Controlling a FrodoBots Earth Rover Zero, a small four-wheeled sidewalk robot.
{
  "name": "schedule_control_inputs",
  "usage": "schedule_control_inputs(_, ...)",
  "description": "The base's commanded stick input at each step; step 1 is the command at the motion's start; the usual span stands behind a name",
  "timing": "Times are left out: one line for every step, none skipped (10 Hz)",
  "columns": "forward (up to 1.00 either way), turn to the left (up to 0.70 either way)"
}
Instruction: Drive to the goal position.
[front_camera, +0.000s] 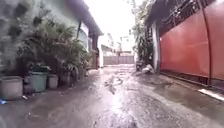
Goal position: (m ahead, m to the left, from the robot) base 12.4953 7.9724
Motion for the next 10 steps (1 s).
schedule_control_inputs(0.7,0.0)
schedule_control_inputs(0.7,0.0)
schedule_control_inputs(0.7,0.0)
schedule_control_inputs(0.7,0.0)
schedule_control_inputs(0.7,0.0)
schedule_control_inputs(0.7,0.0)
schedule_control_inputs(0.7,0.0)
schedule_control_inputs(0.7,0.0)
schedule_control_inputs(0.7,0.0)
schedule_control_inputs(0.7,0.0)
